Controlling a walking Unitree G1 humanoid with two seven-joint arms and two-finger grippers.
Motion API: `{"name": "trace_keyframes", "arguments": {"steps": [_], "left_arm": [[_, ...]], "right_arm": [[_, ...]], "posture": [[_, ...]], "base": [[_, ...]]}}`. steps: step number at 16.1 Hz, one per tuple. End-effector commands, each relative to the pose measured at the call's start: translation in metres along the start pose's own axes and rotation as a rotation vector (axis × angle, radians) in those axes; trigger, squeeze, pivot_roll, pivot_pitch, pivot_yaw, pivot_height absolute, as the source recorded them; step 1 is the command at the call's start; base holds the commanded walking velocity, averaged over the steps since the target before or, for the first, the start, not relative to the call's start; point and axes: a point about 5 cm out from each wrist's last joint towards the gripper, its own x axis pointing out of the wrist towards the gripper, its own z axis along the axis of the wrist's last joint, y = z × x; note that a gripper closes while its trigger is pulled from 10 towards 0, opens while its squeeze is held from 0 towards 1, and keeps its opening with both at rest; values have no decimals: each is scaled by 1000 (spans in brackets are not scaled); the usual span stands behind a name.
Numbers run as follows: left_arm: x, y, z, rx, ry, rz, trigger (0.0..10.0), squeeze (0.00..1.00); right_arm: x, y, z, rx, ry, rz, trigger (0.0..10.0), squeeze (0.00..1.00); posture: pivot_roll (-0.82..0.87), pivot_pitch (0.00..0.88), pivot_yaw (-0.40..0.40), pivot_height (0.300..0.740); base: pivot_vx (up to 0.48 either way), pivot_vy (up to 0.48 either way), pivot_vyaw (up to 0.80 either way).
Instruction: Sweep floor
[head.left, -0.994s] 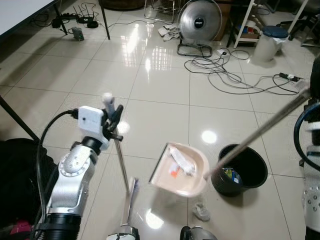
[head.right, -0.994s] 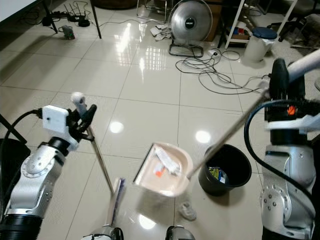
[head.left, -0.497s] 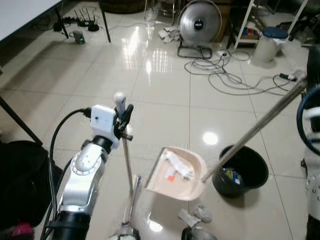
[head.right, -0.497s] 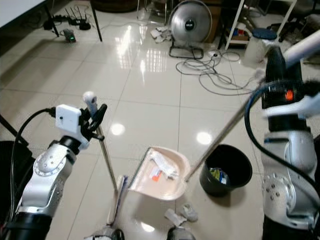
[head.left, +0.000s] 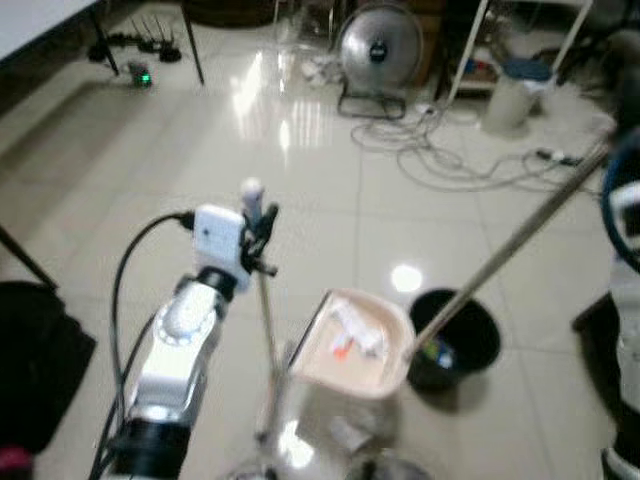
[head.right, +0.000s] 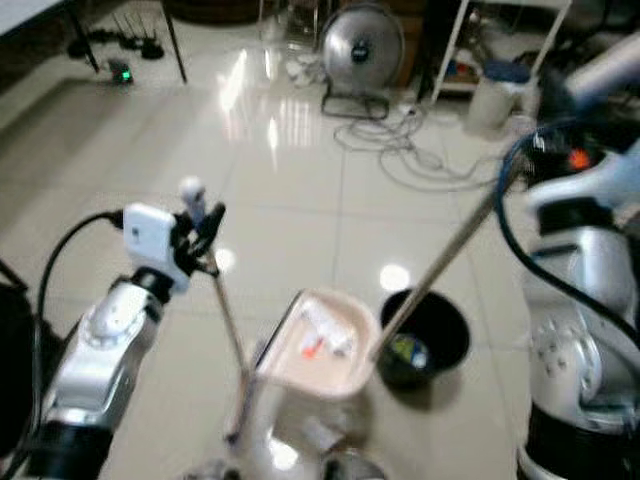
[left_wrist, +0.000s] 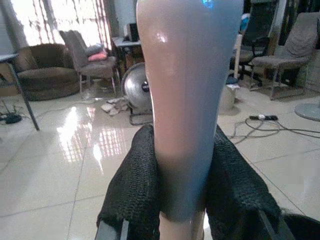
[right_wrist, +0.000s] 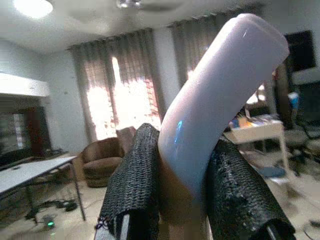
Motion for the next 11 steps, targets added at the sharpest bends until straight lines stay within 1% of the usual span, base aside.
{"name": "trace_keyframes", "arguments": {"steps": [1, 5, 9, 10, 11], "left_arm": [[0, -3, 10, 24, -44, -3, 10000, 0], [2, -5, 13, 27, -51, -13, 10000, 0], [3, -4, 14, 31, -53, -13, 10000, 0], [5, -4, 9, -43, 0, -19, 10000, 0], [6, -3, 10, -44, -9, -20, 10000, 0]], "right_arm": [[3, 3, 13, -10, -47, 10, 10000, 0], [6, 2, 21, -9, -65, 10, 10000, 0], [7, 2, 27, -13, -72, 5, 10000, 0], [6, 2, 27, -13, -69, 4, 10000, 0], [6, 2, 26, -11, -68, 3, 10000, 0]], "posture": [[-38, 68, -7, 740], [-41, 67, 0, 740], [-47, 69, 5, 740], [-48, 69, 6, 740], [-47, 68, 7, 740]], "base": [[0, -480, 0], [0, -480, 0], [0, -480, 0], [0, 0, 0], [0, 394, 0]]}}
